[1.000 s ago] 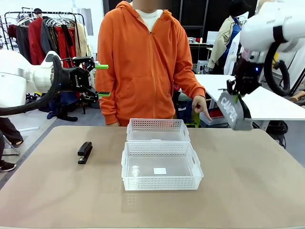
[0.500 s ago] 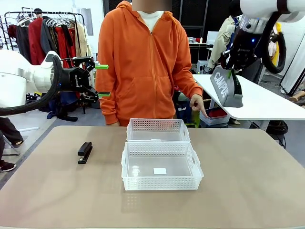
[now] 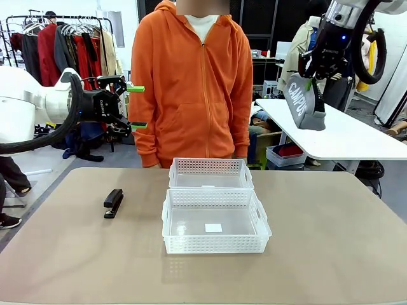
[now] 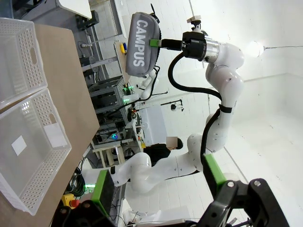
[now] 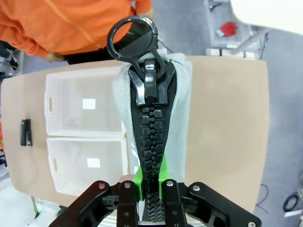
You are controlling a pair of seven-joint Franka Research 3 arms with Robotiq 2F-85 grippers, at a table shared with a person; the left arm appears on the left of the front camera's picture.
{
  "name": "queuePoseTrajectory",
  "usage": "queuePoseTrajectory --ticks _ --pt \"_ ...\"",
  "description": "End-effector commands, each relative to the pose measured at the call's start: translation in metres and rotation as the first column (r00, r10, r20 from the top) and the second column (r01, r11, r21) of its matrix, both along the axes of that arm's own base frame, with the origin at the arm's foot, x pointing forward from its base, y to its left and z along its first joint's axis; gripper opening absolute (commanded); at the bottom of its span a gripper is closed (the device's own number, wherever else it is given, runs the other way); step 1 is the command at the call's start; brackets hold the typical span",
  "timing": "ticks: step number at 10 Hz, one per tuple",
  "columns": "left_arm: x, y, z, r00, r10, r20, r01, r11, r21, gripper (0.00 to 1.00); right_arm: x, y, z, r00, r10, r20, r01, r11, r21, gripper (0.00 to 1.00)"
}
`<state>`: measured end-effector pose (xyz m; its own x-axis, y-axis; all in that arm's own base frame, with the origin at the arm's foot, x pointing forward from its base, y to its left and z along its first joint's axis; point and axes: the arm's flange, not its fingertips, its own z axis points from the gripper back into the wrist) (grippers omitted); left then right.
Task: Distribute items into two baskets.
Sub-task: Pick up the Pencil pouch that the person points to, then move the picked Pencil pouch towards the Organizing basket indicated by the person, stopping as directed.
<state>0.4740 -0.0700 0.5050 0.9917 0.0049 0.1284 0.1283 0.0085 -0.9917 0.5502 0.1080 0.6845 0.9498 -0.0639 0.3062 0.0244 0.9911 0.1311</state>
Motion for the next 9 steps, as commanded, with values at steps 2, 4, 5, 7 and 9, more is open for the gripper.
queuePoseTrajectory --ticks 2,4,5,7,9 --pt "-0.0003 0.0008 0.0015 1.0 0.002 0.003 -0.002 1.0 -0.001 1.0 -0.004 0.0019 0.0025 1.0 0.004 -0.001 -0.004 1.0 -0.001 0.0" --pt "-0.0003 0.0008 0.0015 1.0 0.002 0.003 -0.002 1.0 -0.001 1.0 -0.004 0.0019 0.0025 1.0 0.004 -0.001 -0.004 1.0 -0.001 0.0" --pt "-0.0003 0.0008 0.0015 1.0 0.002 0.003 -0.002 1.0 -0.001 1.0 -0.004 0.0019 0.0025 1.0 0.004 -0.001 -0.004 1.0 -0.001 0.0" --pt "-0.0003 0.0008 0.0015 1.0 0.002 0.003 -0.002 1.0 -0.001 1.0 -0.004 0.0019 0.0025 1.0 0.004 -0.001 -0.004 1.0 -0.001 0.0" --pt "-0.0003 0.0008 0.0015 1.0 0.002 0.003 -0.002 1.0 -0.001 1.0 -0.004 0.0019 0.0025 1.0 0.004 -0.001 -0.004 1.0 -0.001 0.0"
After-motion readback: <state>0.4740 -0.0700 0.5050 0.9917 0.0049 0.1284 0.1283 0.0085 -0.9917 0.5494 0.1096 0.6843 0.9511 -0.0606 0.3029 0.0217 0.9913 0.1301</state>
